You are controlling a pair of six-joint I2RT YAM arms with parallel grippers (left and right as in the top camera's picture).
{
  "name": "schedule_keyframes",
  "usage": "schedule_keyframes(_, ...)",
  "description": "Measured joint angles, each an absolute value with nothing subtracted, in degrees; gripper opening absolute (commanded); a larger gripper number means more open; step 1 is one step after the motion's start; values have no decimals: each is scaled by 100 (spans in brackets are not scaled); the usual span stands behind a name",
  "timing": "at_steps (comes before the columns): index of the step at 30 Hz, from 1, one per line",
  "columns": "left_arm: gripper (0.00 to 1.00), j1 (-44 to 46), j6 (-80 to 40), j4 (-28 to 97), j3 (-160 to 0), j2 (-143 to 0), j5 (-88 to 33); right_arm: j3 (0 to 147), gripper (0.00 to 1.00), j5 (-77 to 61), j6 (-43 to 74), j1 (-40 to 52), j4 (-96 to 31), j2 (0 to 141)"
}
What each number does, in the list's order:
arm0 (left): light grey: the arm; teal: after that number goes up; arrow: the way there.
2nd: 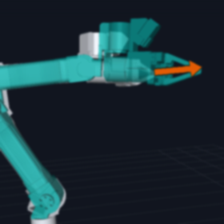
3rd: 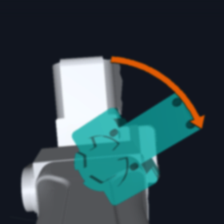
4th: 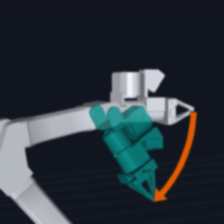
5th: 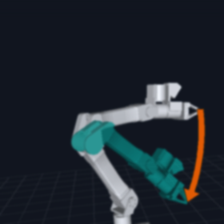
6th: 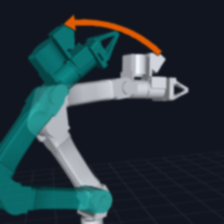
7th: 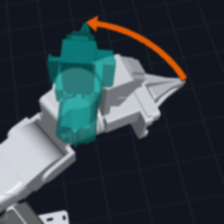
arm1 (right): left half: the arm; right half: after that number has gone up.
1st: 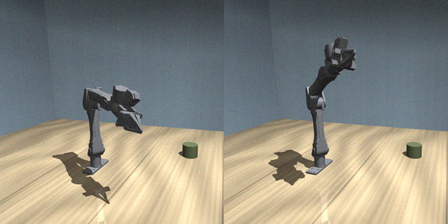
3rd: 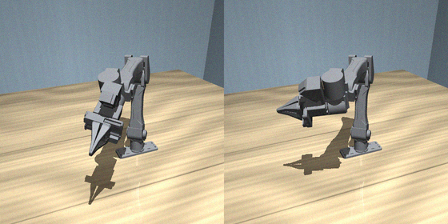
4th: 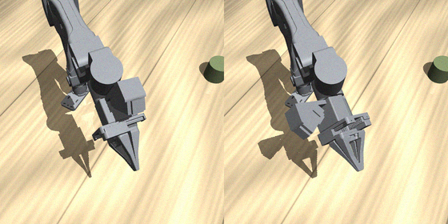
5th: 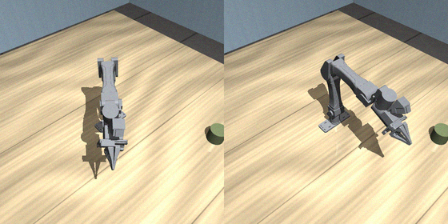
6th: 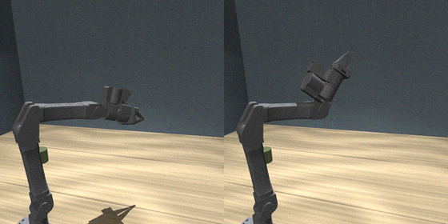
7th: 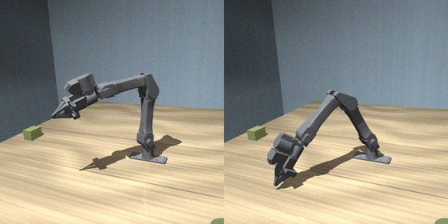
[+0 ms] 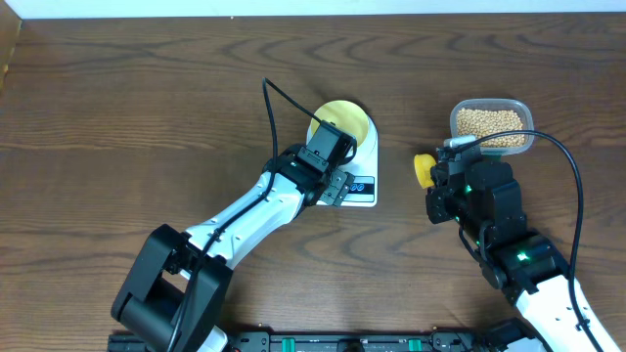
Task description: Scoop item into bowl and weigh 50g on scale
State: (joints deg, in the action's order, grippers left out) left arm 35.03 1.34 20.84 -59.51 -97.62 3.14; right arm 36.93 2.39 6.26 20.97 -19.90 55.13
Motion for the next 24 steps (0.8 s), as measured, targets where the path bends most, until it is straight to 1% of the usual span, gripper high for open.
schedule_keyframes(24, 84, 3503, 134, 2084, -5953, -9762, 314, 3693, 1, 266, 740, 2027, -2220, 5603)
